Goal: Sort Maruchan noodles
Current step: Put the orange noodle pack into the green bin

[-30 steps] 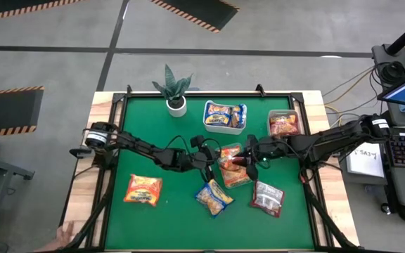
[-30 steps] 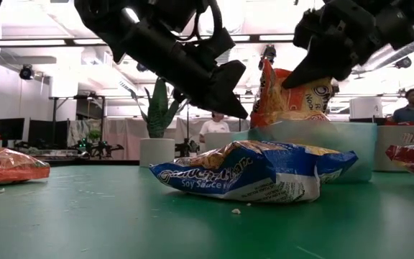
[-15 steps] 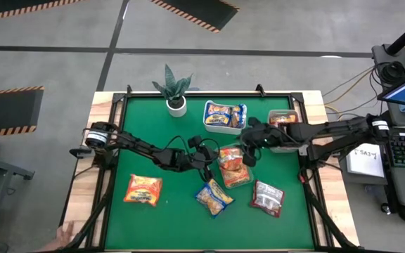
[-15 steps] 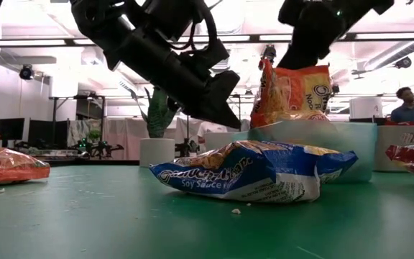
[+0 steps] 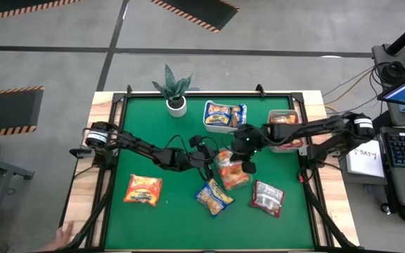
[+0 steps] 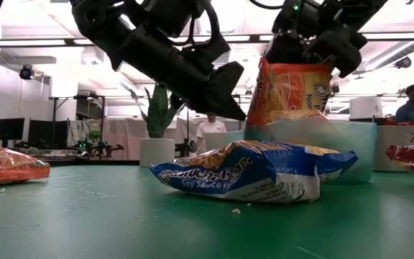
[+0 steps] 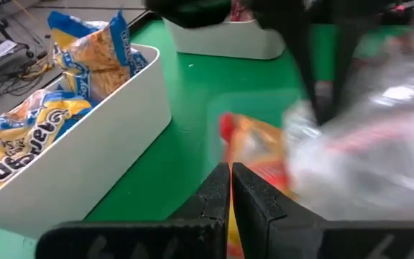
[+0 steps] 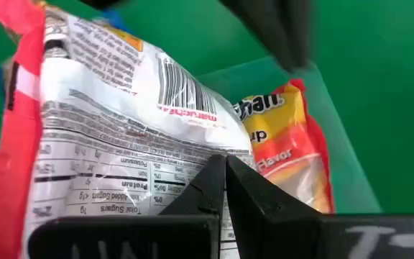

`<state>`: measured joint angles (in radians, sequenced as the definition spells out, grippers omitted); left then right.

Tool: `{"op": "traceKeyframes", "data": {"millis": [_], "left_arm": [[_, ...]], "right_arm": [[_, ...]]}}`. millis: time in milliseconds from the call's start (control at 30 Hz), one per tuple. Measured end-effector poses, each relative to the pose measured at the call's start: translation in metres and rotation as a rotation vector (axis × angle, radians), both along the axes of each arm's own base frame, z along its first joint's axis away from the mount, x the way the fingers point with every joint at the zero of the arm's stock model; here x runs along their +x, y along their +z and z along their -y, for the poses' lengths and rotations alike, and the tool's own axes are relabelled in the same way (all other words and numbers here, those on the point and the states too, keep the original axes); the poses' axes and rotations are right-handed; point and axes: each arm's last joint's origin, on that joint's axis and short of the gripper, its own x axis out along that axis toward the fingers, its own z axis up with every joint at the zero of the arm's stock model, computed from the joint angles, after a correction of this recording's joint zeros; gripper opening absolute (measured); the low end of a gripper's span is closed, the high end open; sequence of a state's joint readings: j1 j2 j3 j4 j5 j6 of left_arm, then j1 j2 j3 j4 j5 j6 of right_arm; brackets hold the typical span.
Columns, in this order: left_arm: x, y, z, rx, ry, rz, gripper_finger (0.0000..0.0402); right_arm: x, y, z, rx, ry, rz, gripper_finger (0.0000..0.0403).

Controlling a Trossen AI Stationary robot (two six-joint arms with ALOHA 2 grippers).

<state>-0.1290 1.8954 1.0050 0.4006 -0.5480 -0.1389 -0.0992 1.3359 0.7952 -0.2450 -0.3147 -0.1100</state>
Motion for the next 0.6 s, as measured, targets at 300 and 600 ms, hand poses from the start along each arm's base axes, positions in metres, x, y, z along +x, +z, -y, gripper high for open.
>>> {"op": "traceKeyframes", "data": {"millis": [300,600], "left_arm": [[0.006,-0.021,-0.004,-0.044,-0.019,0.0,0.0],[0.007,-0.017,0.001,-0.061,-0.086,0.008,0.0]], "right_arm": [[0.008,-0.014,-0.009,0.05,0.015,-0.046,0.0009],[0.011,-0.024,-0.008,0.027,-0.002,-0.081,0.0008]]}}
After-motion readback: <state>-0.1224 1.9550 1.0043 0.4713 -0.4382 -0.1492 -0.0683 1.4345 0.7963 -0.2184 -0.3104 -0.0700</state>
